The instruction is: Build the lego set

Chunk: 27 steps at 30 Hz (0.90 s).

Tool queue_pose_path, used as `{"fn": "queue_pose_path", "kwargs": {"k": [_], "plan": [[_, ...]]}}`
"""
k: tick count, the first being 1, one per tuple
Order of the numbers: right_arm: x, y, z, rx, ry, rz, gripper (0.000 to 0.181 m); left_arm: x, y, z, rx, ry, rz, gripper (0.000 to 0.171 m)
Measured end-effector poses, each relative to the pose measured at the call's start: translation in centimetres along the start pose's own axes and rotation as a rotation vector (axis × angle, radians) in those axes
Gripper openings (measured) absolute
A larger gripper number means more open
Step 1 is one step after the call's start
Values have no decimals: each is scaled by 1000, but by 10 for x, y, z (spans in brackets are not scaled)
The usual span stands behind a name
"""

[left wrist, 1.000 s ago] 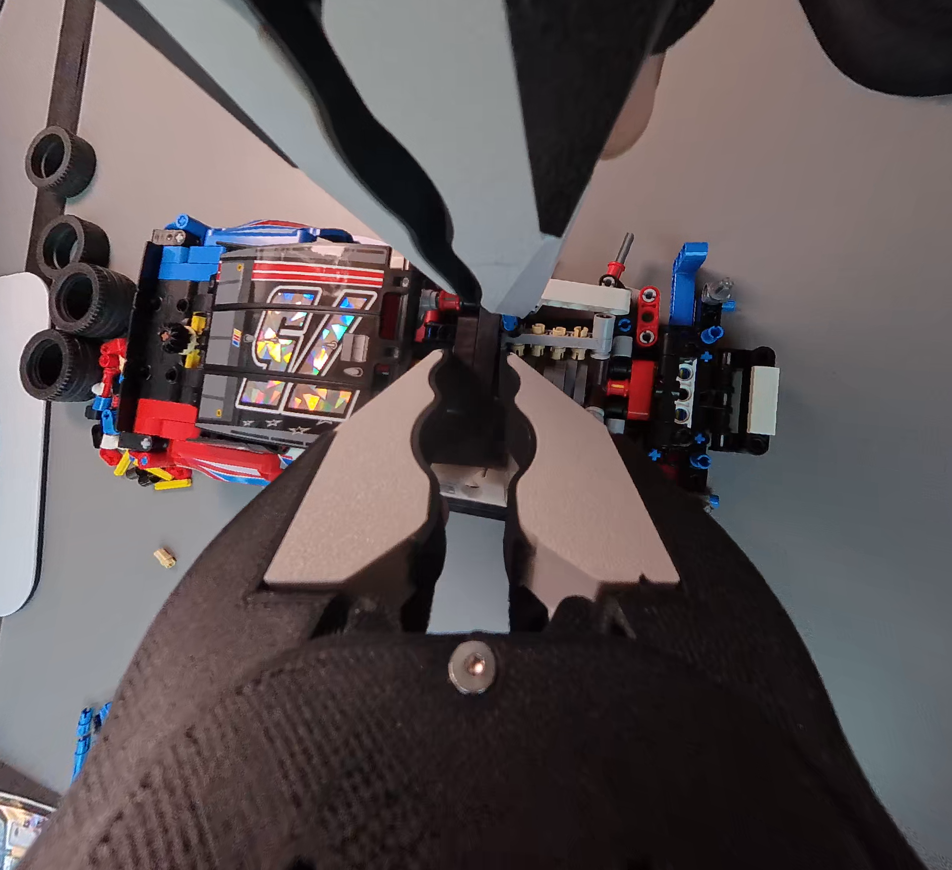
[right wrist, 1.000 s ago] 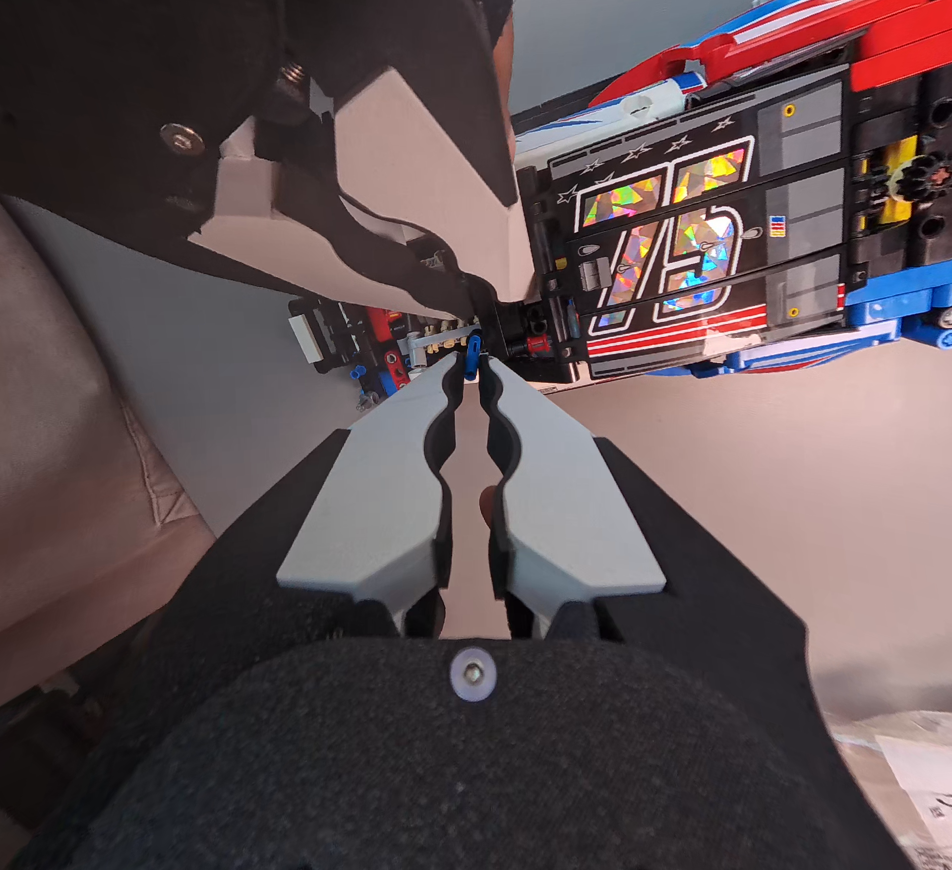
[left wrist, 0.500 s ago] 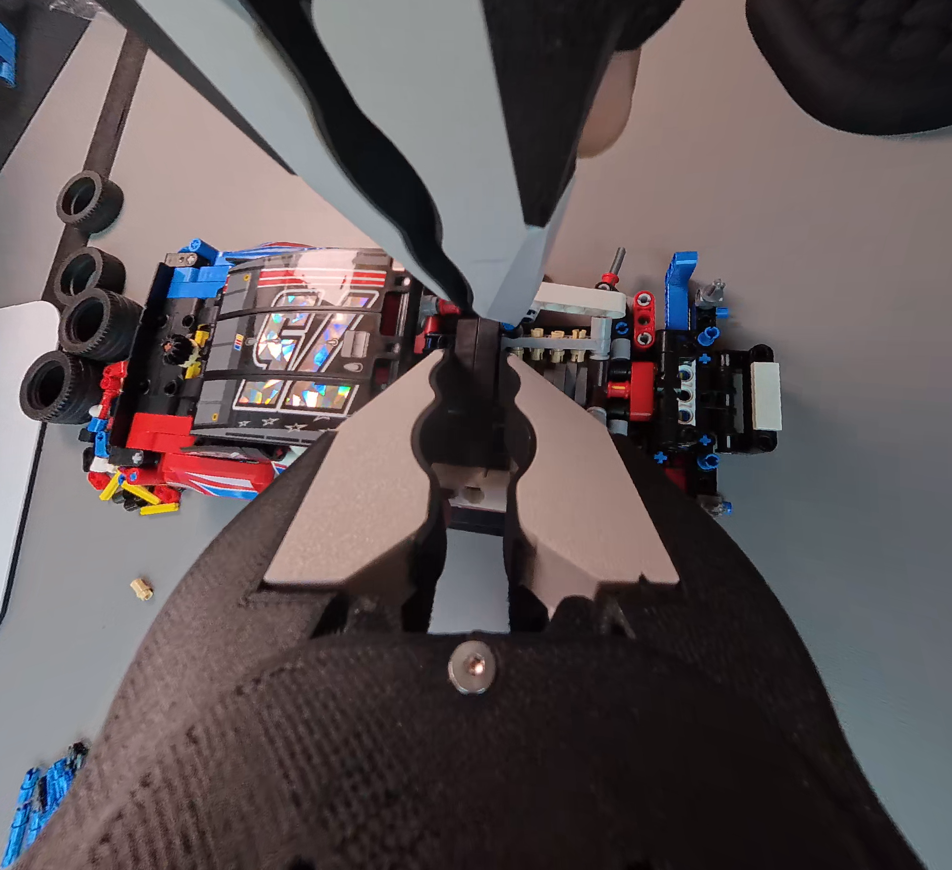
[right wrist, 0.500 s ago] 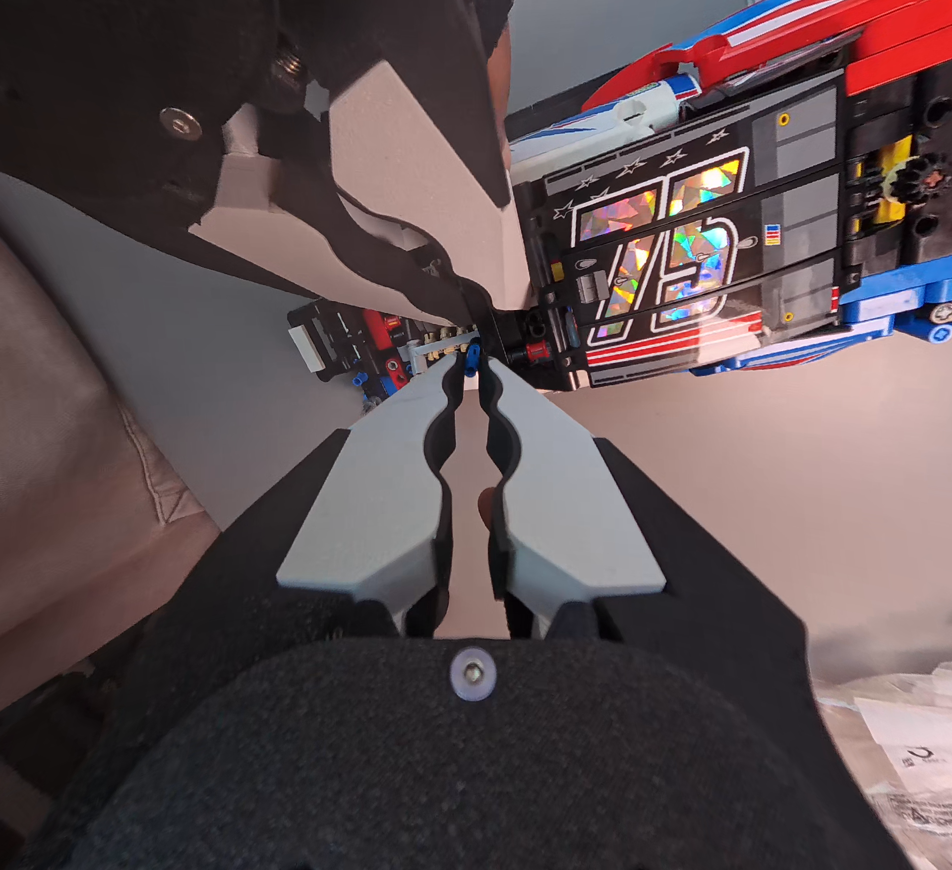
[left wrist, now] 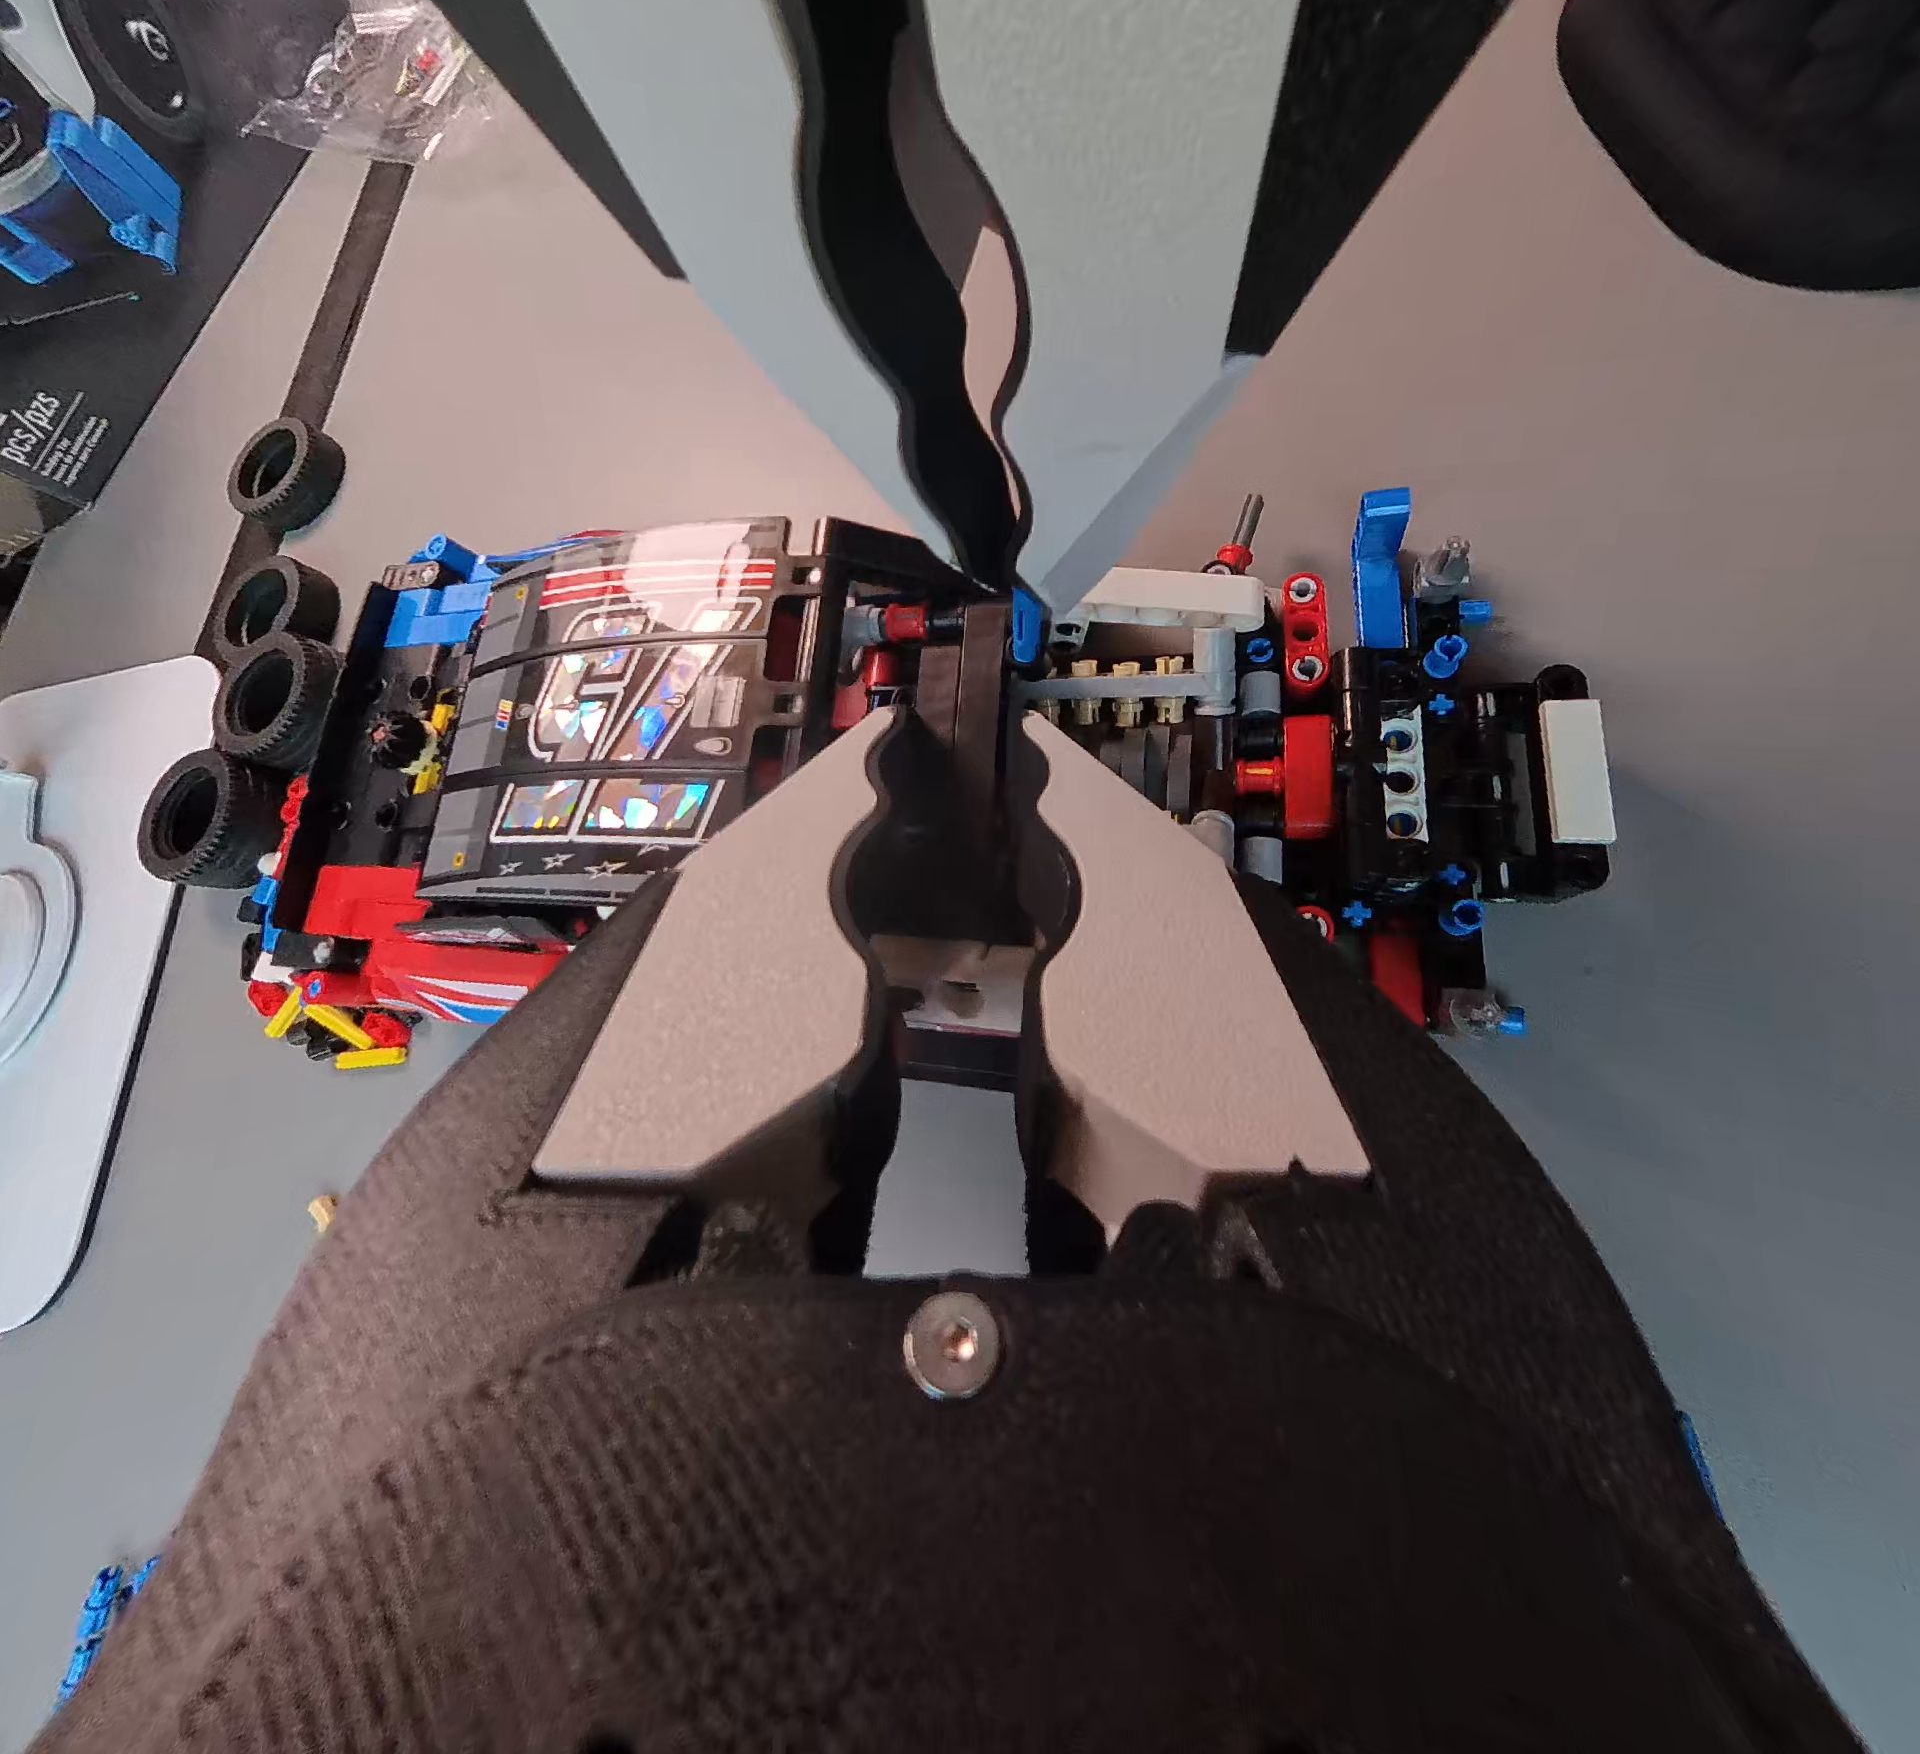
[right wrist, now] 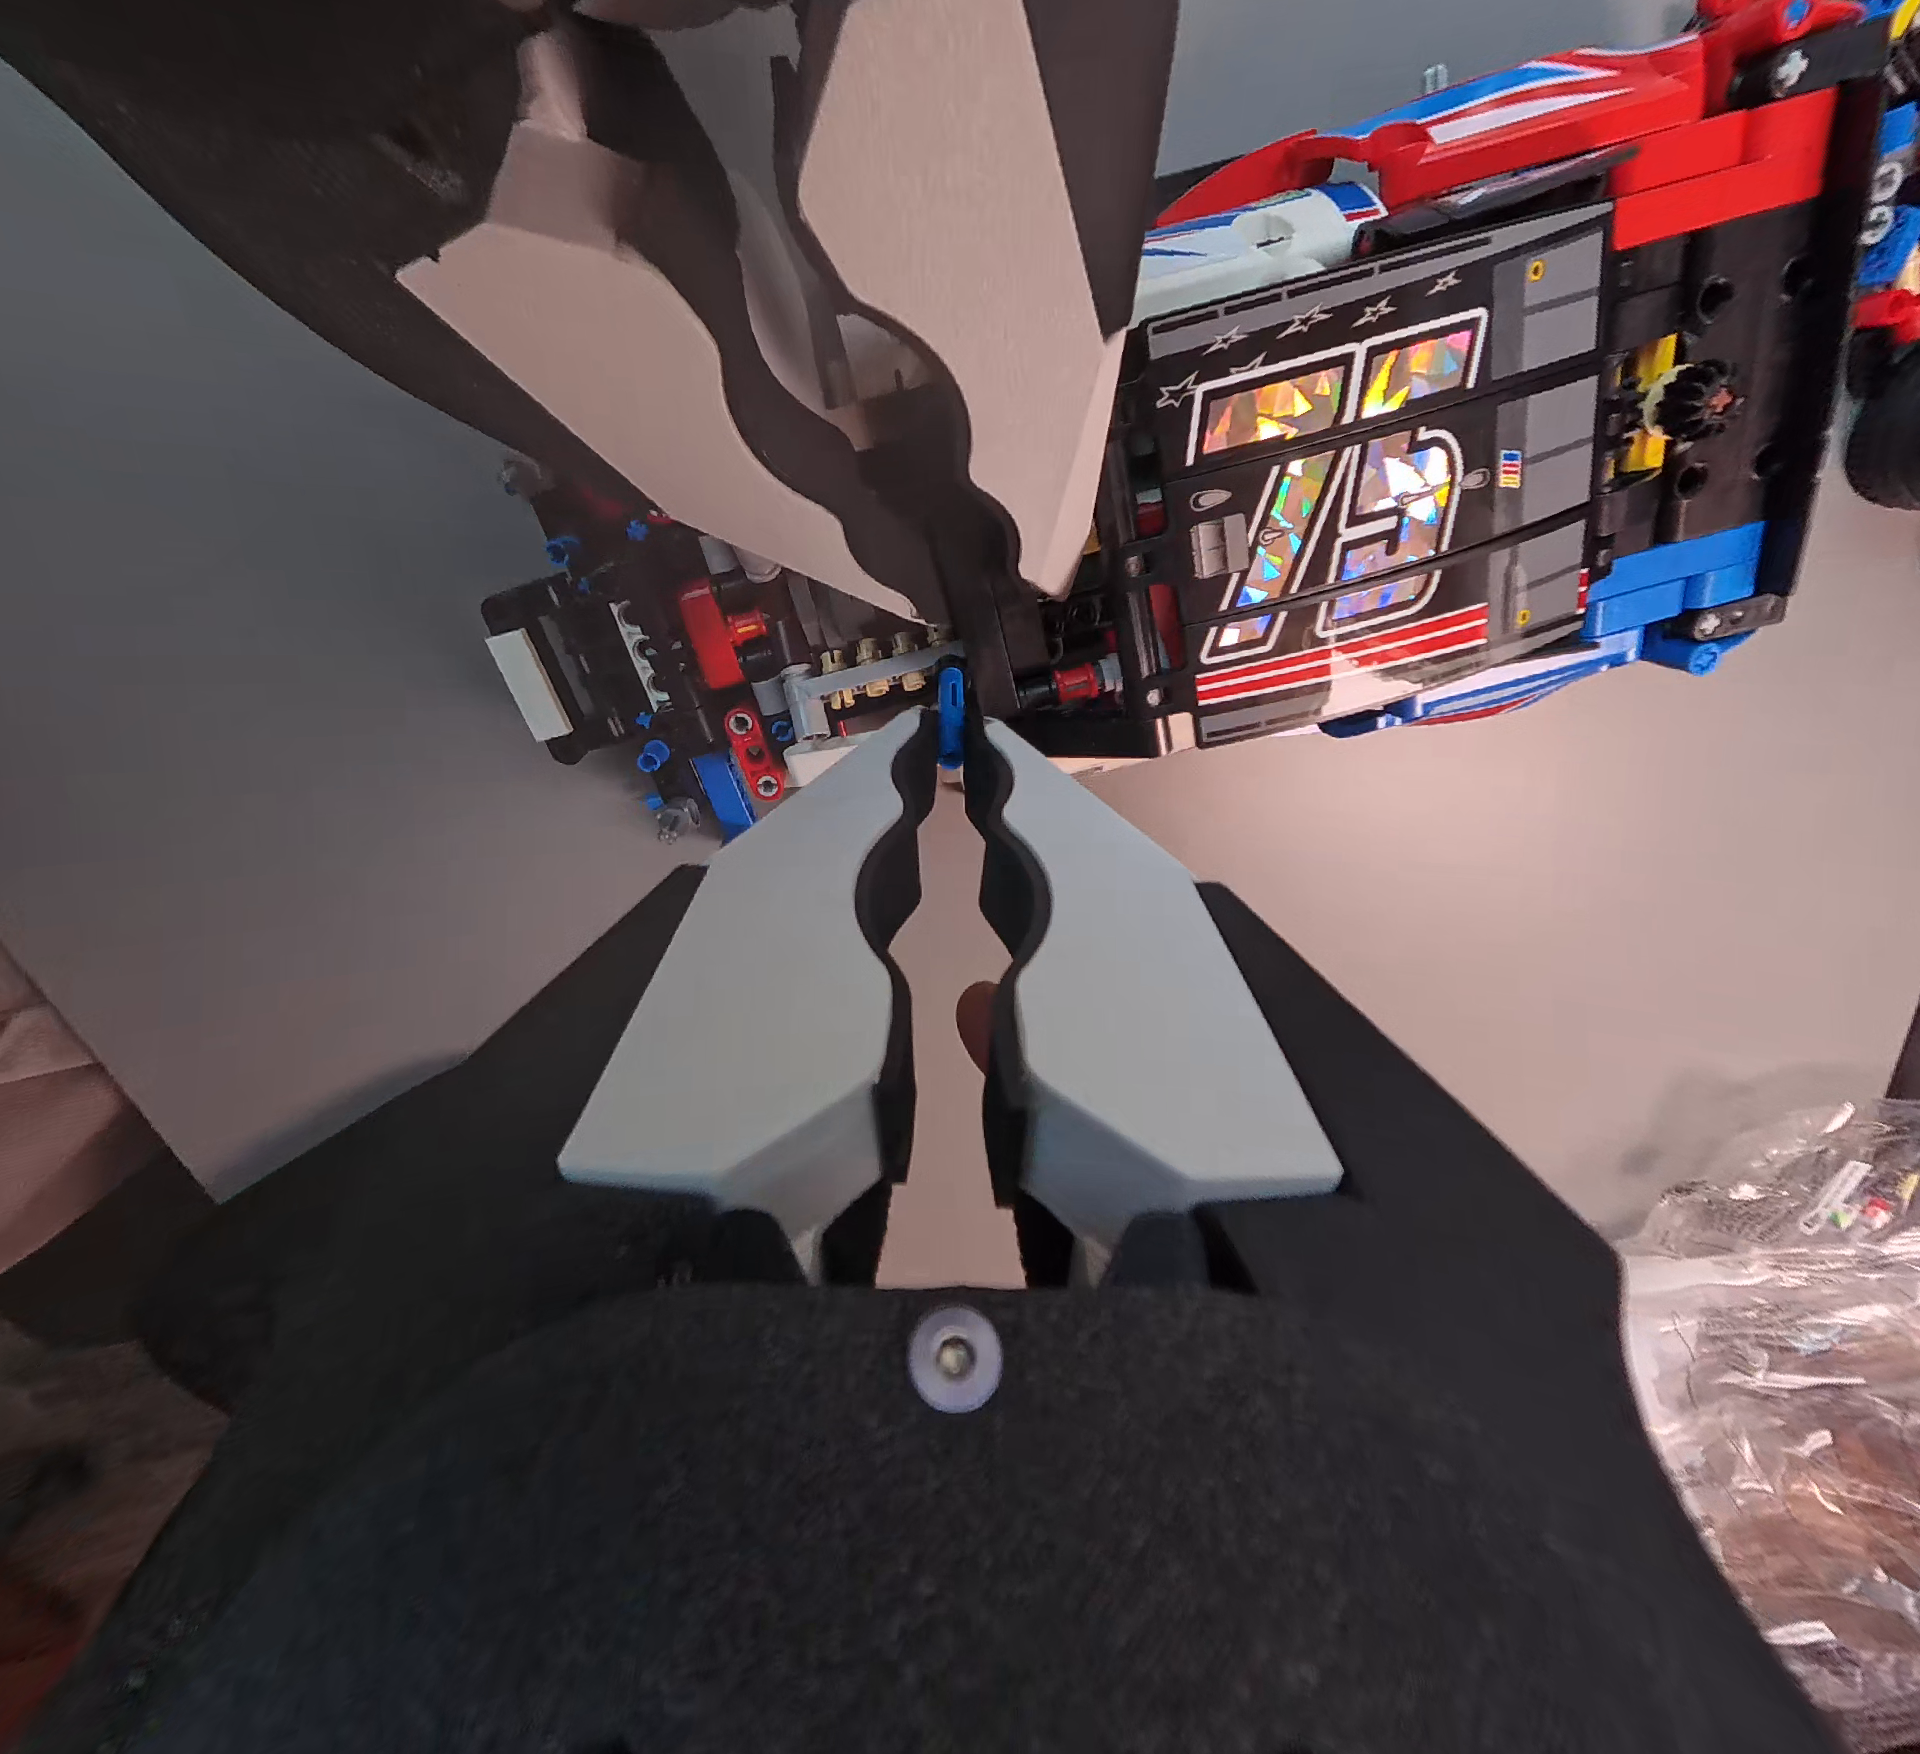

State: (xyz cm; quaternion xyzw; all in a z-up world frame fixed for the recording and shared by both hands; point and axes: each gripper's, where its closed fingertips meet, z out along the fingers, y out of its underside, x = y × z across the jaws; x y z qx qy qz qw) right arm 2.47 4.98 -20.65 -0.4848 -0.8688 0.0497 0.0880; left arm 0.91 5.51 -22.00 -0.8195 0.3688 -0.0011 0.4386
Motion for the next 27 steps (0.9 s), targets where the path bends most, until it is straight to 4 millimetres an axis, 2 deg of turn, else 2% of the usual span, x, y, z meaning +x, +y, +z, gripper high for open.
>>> {"fn": "queue_pose_path", "kwargs": {"k": [3, 13, 27], "plan": [[0, 3, 2, -11, 5, 2, 2, 0, 0, 0, 2, -8, 1, 16], [1, -7, -2, 95, -64, 133, 3, -1, -2, 1, 22, -14, -8, 16], [2, -10, 0, 156, 19, 24, 2, 0, -3, 2, 35, -23, 21, 17]]}}
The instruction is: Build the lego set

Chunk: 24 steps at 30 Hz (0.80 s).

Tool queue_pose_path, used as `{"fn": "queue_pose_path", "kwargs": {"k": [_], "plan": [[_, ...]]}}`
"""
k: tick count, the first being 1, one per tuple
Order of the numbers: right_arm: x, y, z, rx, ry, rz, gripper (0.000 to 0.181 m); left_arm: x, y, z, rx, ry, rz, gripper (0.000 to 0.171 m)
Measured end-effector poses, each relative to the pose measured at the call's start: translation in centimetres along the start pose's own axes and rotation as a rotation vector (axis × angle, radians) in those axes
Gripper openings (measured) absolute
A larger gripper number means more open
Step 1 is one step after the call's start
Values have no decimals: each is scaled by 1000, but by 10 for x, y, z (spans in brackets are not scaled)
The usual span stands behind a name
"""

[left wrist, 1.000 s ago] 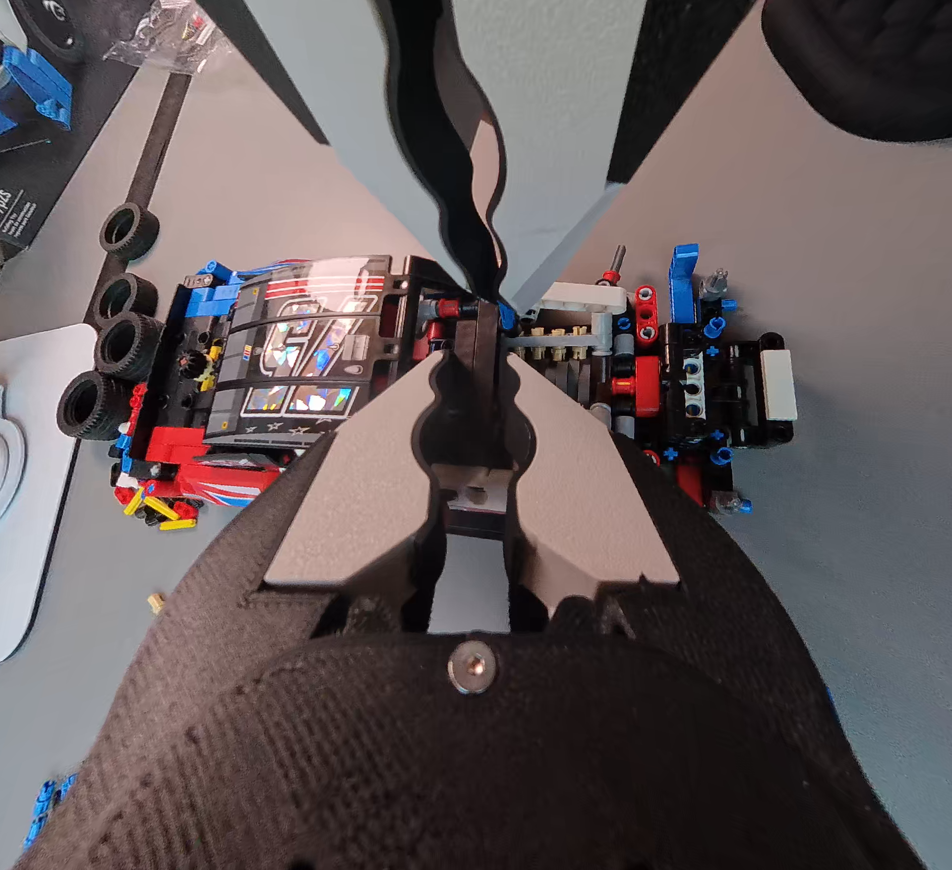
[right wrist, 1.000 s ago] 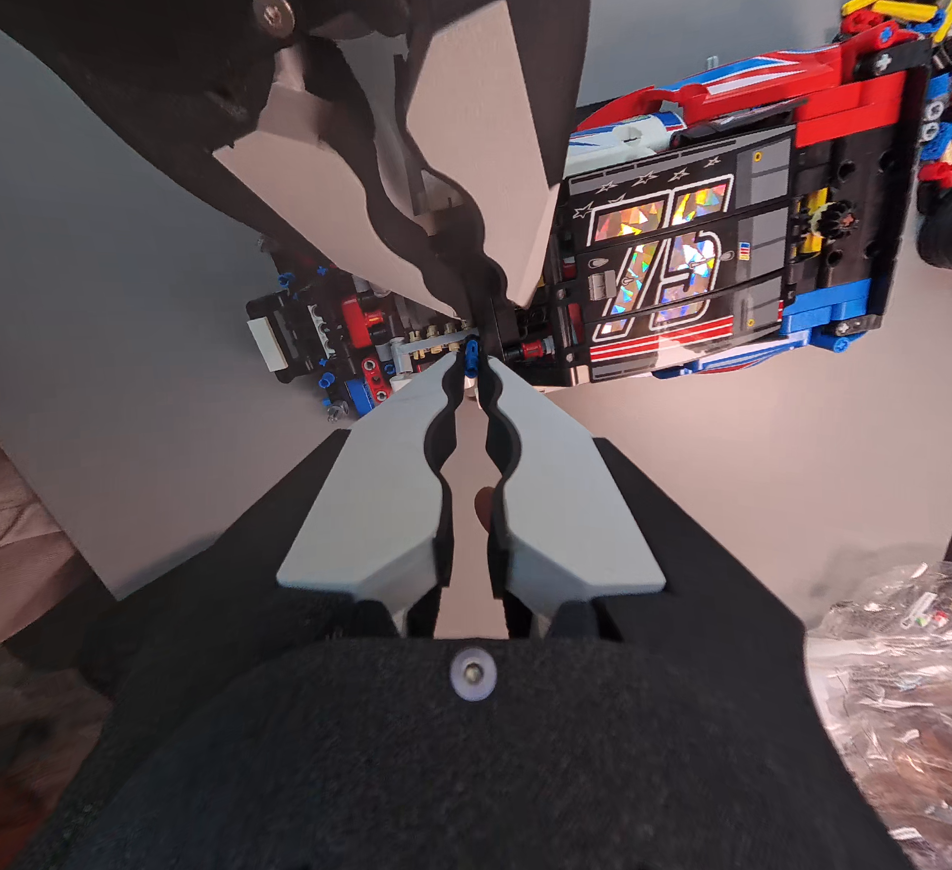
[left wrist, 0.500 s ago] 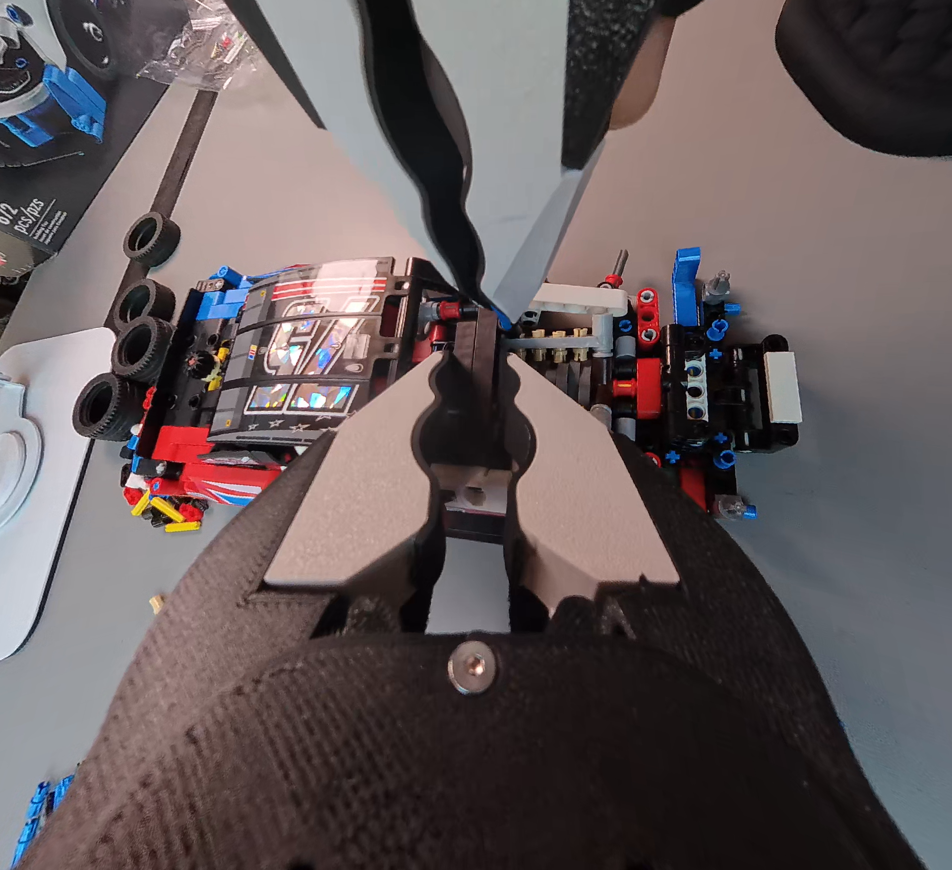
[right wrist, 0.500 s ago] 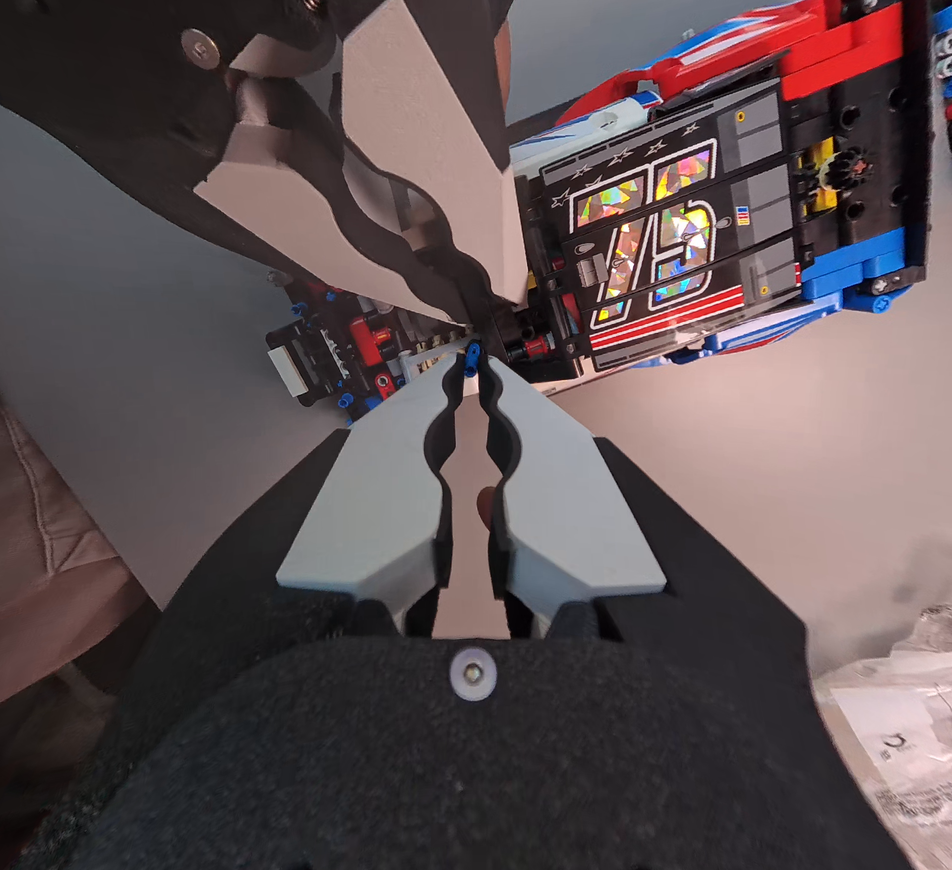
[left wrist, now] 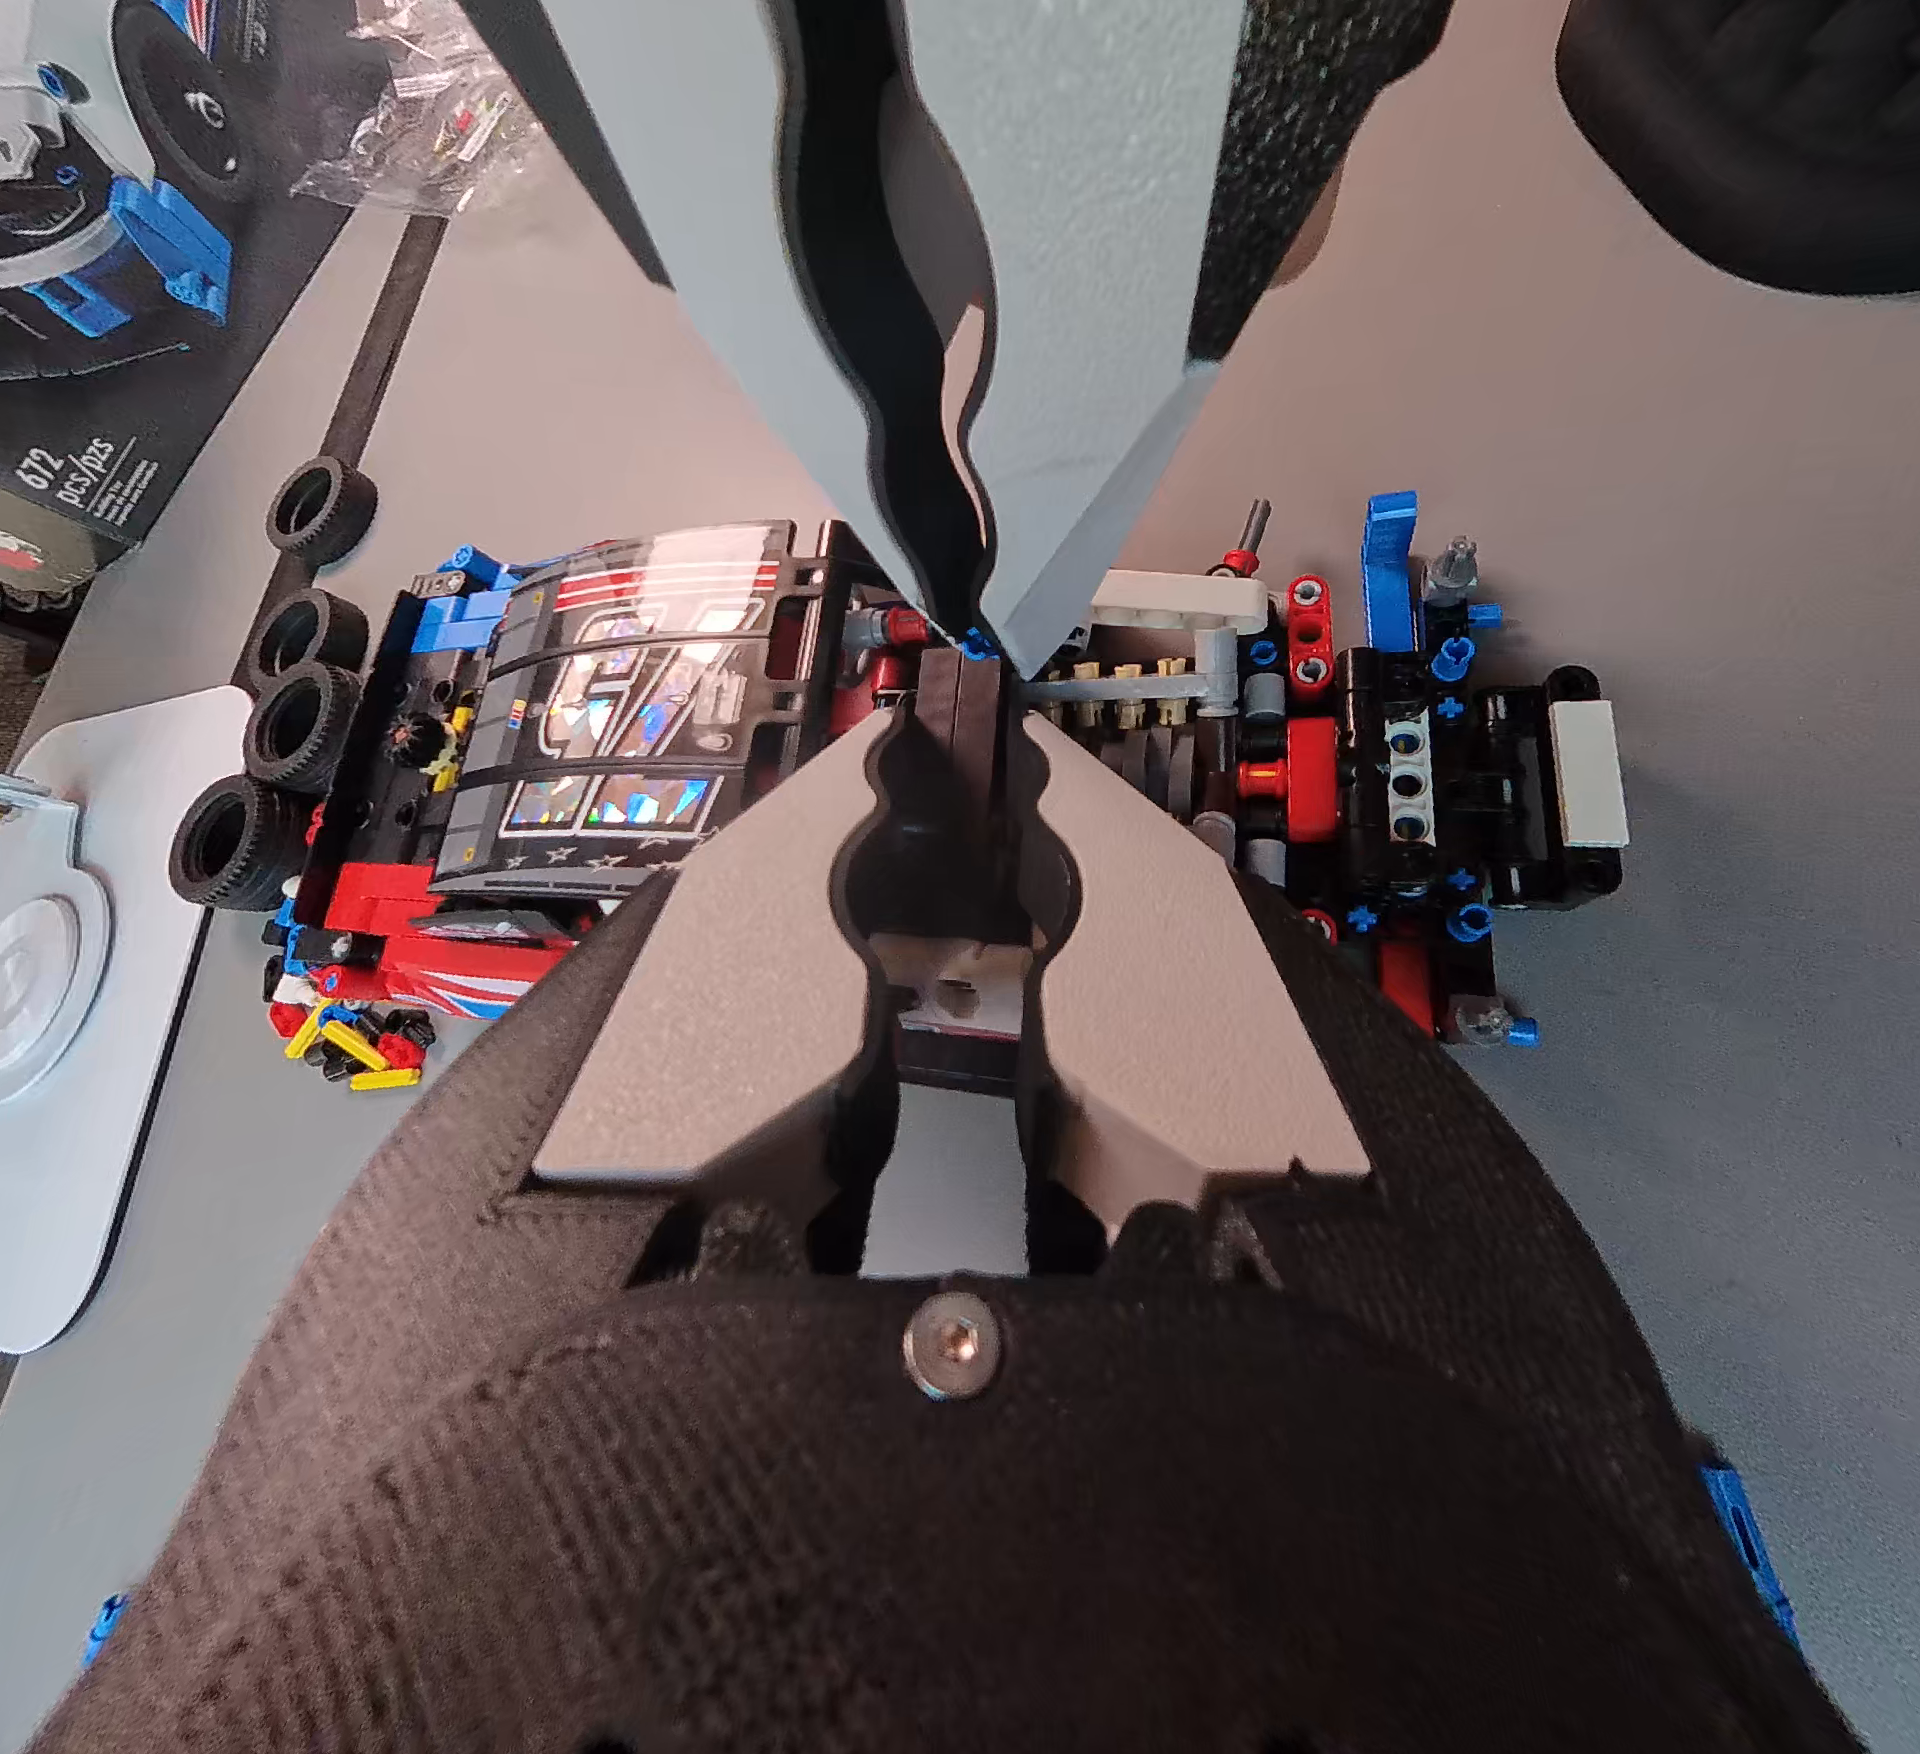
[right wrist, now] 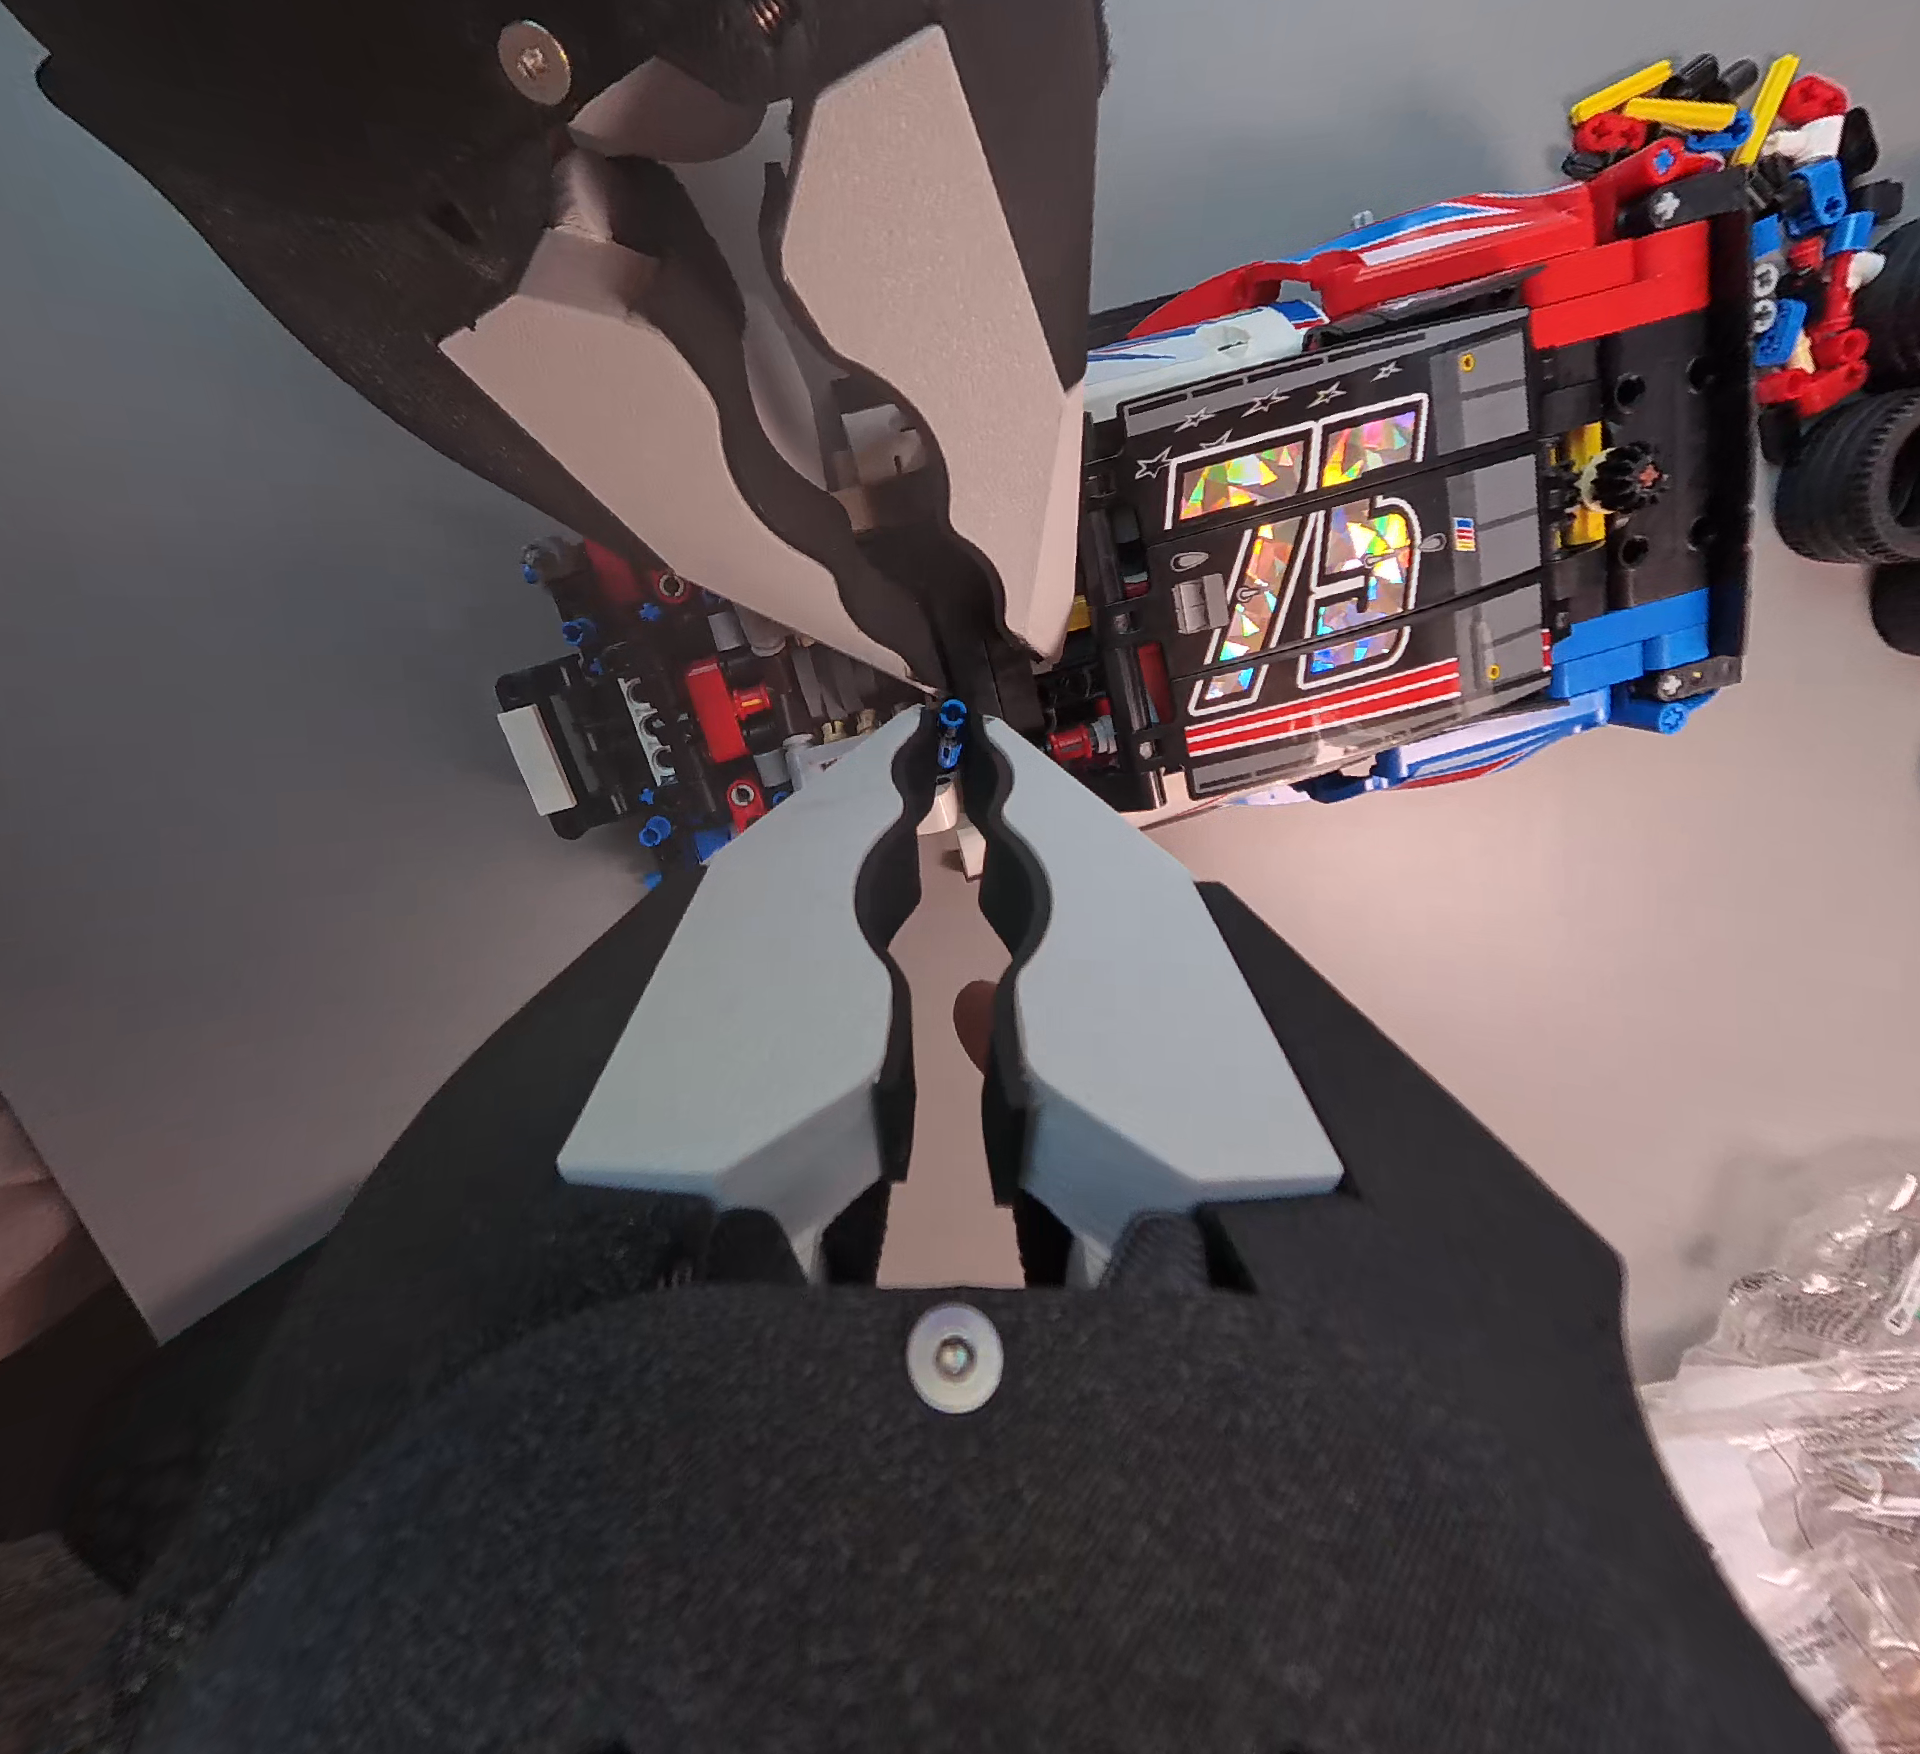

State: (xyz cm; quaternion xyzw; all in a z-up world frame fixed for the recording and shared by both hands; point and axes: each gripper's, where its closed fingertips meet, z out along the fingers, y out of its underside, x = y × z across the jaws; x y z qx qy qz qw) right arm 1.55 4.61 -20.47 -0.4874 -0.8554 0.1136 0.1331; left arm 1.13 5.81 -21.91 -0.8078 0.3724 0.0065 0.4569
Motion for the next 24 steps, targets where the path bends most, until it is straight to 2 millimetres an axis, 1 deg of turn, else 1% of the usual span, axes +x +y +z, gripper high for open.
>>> {"fn": "queue_pose_path", "kwargs": {"k": [4, 10, 15, 20, 24], "plan": [[0, -2, 1, 79, -6, 46, 2, 0, 0, 0, 1, 3, -4, 17], [3, -3, -2, 366, 2, 213, 2, -1, 0, 0, 7, 10, -14, 17], [3, -1, -5, 545, 61, 276, 2, -1, 0, 0, 5, 0, -8, 16], [3, 0, -5, 561, 78, 268, 2, -1, 0, 0, 9, -10, -7, 16], [3, 1, -5, 521, 152, 193, 2, -1, 0, 0, 7, -15, -8, 16]]}}
